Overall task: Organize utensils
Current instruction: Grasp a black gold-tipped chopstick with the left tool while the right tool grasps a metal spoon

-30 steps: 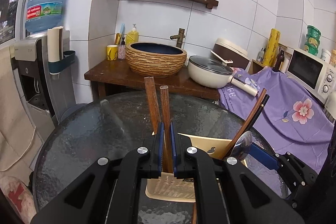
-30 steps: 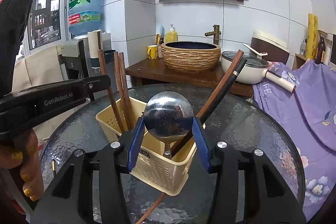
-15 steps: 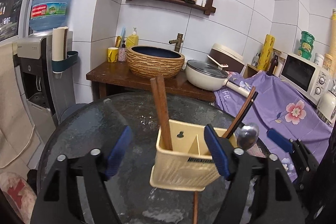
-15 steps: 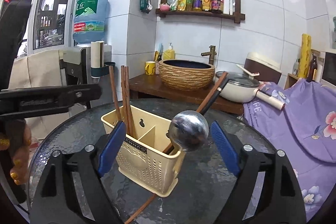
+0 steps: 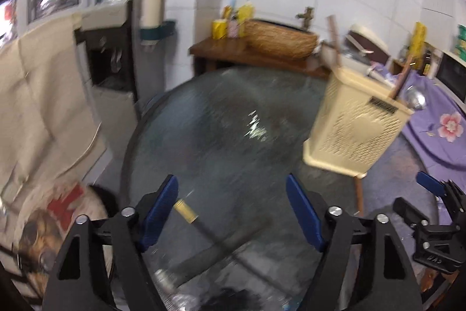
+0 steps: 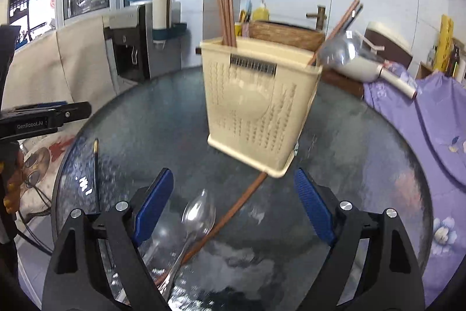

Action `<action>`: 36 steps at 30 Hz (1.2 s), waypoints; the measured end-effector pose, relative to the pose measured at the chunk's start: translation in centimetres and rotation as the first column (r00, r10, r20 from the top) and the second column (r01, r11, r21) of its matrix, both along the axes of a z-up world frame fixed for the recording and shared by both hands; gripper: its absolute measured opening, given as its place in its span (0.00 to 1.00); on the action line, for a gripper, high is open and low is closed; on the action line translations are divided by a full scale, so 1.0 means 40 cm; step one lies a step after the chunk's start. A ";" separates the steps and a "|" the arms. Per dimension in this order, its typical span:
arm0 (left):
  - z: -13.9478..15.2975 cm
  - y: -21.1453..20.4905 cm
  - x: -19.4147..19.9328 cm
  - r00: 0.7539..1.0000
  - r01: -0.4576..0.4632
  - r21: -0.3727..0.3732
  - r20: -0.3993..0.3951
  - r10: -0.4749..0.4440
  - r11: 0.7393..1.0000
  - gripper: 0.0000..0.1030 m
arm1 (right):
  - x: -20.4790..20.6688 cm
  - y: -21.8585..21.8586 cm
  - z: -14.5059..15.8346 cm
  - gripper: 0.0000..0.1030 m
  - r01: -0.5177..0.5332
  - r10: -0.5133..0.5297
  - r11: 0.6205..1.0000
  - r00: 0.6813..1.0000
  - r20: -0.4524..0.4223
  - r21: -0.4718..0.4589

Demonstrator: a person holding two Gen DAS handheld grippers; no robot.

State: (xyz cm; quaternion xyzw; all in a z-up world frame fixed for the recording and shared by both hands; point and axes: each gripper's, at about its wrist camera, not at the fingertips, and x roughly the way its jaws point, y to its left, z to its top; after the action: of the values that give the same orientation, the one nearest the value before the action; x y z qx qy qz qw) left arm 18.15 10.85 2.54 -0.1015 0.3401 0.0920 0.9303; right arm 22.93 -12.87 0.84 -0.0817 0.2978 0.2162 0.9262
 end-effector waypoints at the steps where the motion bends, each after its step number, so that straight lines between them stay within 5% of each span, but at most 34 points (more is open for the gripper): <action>1: -0.017 0.017 -0.007 1.000 -0.020 -0.017 -0.020 0.020 1.000 0.63 | -0.003 0.000 -0.018 0.81 0.008 -0.008 1.000 1.000 -0.028 0.004; 5: -0.077 0.050 -0.019 0.995 -0.040 -0.063 -0.091 0.034 0.997 0.49 | -0.003 0.008 -0.072 0.72 0.028 -0.027 1.000 0.994 -0.109 0.009; 19: -0.153 0.022 0.067 0.977 -0.067 0.001 -0.202 0.066 0.998 0.44 | 0.034 0.112 -0.119 0.60 0.046 -0.055 0.998 0.977 -0.207 -0.048; 36: -0.168 -0.039 0.118 0.973 -0.001 0.028 -0.230 0.007 1.000 0.22 | 0.104 0.165 -0.171 0.43 0.054 -0.078 0.994 0.961 -0.265 -0.094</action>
State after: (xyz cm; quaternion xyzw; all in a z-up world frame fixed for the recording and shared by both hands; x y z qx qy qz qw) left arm 22.87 9.29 -4.20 -0.0781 0.4442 0.1096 0.8858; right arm 27.07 -6.26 -5.98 -0.0813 0.4319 0.1813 0.8798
